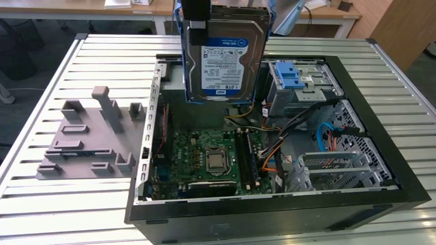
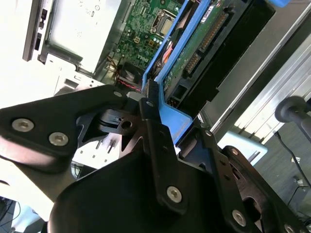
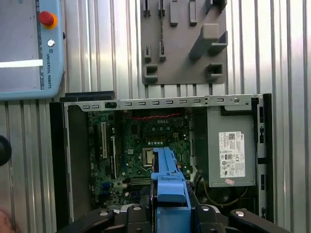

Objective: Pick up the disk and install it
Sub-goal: 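Insert the disk into the insertion slot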

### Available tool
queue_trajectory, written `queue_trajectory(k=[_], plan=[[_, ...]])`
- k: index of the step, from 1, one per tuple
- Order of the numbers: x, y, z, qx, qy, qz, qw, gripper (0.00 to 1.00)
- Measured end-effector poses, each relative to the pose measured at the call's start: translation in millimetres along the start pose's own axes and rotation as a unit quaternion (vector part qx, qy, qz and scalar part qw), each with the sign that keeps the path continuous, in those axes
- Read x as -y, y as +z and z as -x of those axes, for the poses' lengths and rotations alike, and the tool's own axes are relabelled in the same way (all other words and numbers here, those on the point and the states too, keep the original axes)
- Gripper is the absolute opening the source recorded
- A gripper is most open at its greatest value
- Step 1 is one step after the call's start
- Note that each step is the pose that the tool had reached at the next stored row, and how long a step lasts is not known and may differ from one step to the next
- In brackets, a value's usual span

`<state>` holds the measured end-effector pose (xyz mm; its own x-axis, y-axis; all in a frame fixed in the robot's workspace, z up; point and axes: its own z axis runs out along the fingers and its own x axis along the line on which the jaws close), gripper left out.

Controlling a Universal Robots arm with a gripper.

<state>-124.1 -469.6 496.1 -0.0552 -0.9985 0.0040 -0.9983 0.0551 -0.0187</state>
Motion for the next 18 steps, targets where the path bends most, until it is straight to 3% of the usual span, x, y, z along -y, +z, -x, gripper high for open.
queue_trajectory(k=[18], plan=[[36.9,0.7,-3.8,0.0,0.0,0.0,1.0,0.37]])
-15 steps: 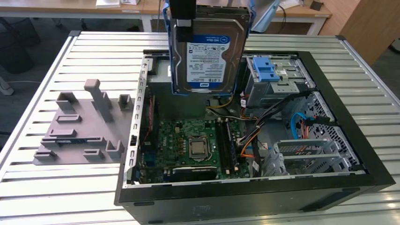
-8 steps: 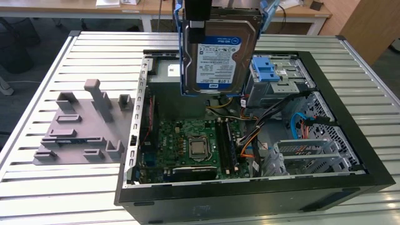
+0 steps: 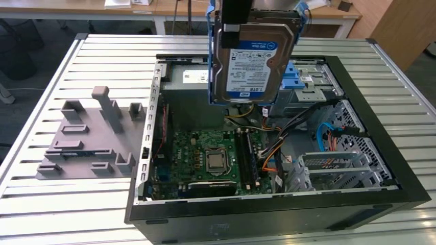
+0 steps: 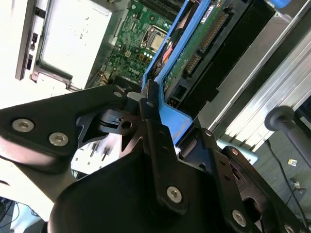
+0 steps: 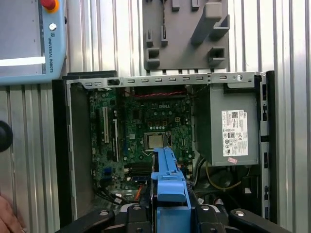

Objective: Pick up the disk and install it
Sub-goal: 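Insert the disk into the insertion slot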

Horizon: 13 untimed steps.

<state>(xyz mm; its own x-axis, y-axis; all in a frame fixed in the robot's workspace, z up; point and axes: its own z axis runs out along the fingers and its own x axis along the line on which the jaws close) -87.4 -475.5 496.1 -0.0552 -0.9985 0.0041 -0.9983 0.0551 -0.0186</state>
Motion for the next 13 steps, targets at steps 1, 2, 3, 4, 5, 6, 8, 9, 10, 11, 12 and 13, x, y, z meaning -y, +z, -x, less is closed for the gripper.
queue_trajectory(k=[1,2,3,4,5,6,8,9,10,11,12,13], plan=[[2.3,0.1,-0.2,0.0,0.0,0.0,1.0,0.37],[4.7,0.1,-0.4,0.0,0.0,0.0,1.0,0.37],[7.0,0.1,-0.5,0.0,0.0,0.0,1.0,0.37],[9.3,0.2,-0.8,0.0,0.0,0.0,1.0,0.37],[11.5,0.2,-1.0,0.0,0.0,0.0,1.0,0.37],[13.5,0.2,-1.2,0.0,0.0,0.0,1.0,0.37],[17.7,0.3,-1.7,0.0,0.0,0.0,1.0,0.37],[19.8,0.4,-2.0,0.0001,0.0,0.0,1.0,0.37],[21.9,0.5,-2.4,0.0001,0.0,0.0,1.0,0.37],[23.8,0.5,-2.8,0.0001,0.0,0.0,1.0,0.37],[25.4,0.6,-3.3,0.0,0.0,0.0,1.0,0.37],[26.8,0.6,-3.9,0.0,0.0,0.0,1.0,0.37]])
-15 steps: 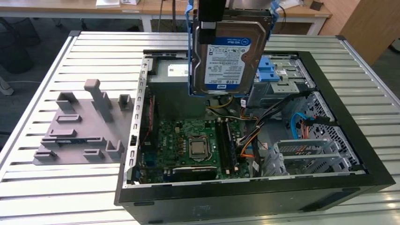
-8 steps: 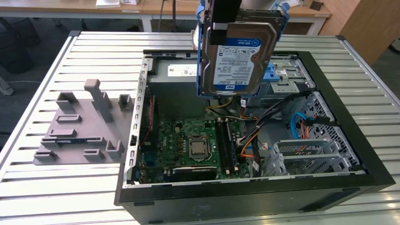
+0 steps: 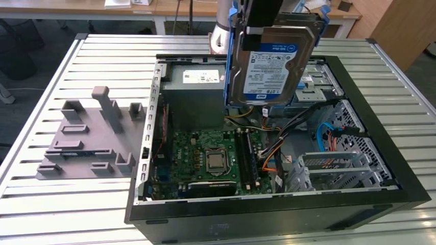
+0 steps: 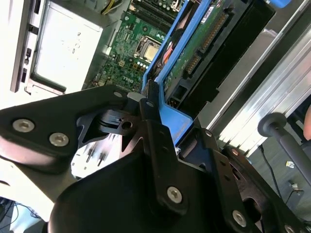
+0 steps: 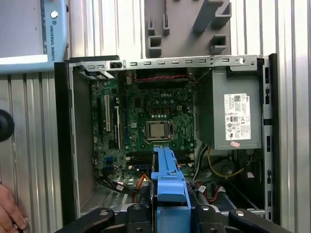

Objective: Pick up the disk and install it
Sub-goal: 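Insert the disk into the insertion slot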

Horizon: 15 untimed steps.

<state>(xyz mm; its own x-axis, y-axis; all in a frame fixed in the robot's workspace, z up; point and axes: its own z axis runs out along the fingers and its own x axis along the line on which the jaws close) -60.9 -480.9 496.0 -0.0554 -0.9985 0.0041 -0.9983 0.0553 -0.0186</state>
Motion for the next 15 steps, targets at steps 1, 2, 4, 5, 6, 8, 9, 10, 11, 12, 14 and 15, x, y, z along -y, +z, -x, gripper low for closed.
queue_trajectory(k=[1,2,4,5,6,8,9,10,11,12,14,15], plan=[[1.0,0.1,-1.0,0.0,0.0,0.0,1.0,0.37],[1.7,0.2,-2.2,0.0,0.0,0.0,1.0,0.37],[2.5,0.3,-5.3,-0.0001,0.0,0.0,1.0,0.37],[2.7,0.4,-7.5,-0.0001,0.001,0.0,1.0,0.37],[2.9,0.6,-9.7,0.0,0.001,0.0,1.0,0.37],[3.2,1.0,-14.4,0.0001,0.001,0.0,1.0,0.37],[3.4,1.1,-16.8,0.0,0.001,0.0,1.0,0.37],[3.5,1.2,-19.3,-0.0001,0.001,0.0,1.0,0.37],[3.6,1.5,-21.9,-0.0001,0.001,0.0,1.0,0.37],[3.8,1.8,-24.6,0.0,0.001,0.0,1.0,0.37],[4.1,2.2,-30.1,0.0001,0.002,0.0,1.0,0.37],[4.3,2.2,-32.6,-0.0001,0.002,0.0,1.0,0.37]])
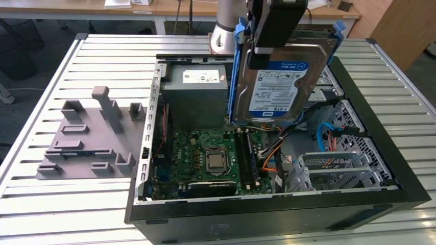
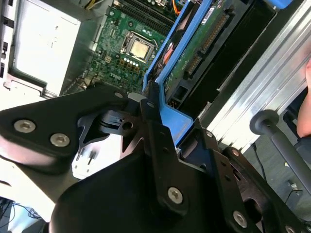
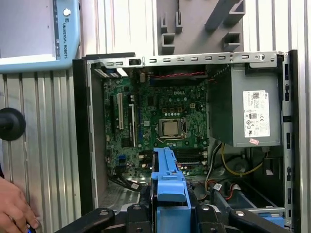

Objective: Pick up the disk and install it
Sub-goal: 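Insert the disk into the insertion slot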

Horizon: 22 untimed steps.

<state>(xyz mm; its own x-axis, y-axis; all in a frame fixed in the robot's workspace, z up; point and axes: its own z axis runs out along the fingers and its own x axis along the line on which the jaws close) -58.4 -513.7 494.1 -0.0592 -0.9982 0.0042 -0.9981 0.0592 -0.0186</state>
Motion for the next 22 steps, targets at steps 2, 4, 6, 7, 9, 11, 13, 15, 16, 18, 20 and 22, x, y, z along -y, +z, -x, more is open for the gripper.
queue_trajectory(k=[2,4,6,7,9,11,13,15,16,18,20,22], plan=[[0.3,0.4,-5.4,0.0001,0.0,0.0,1.0,0.37],[0.6,0.8,-10.5,0.0001,0.001,0.0,1.0,0.37],[1.2,1.1,-15.4,0.0,0.001,0.0,1.0,0.37],[1.6,1.3,-17.6,0.0001,0.001,0.0,1.0,0.37],[3.4,1.5,-20.8,0.0001,0.001,0.0001,1.0,0.37],[6.2,1.8,-23.2,0.0,0.001,0.0003,1.0,0.37],[9.3,2.1,-25.3,0.0,0.001,0.0005,1.0,0.37],[13.5,2.5,-26.7,0.0001,0.001,0.0006,1.0,0.37],[15.8,2.7,-27.2,0.0,0.001,0.0006,1.0,0.37],[20.9,3.1,-27.7,0.0,0.001,0.0006,1.0,0.37],[26.9,3.3,-27.8,-0.0001,0.001,0.0006,1.0,0.37],[32.8,3.8,-27.9,0.0,0.001,0.0006,1.0,0.37]])
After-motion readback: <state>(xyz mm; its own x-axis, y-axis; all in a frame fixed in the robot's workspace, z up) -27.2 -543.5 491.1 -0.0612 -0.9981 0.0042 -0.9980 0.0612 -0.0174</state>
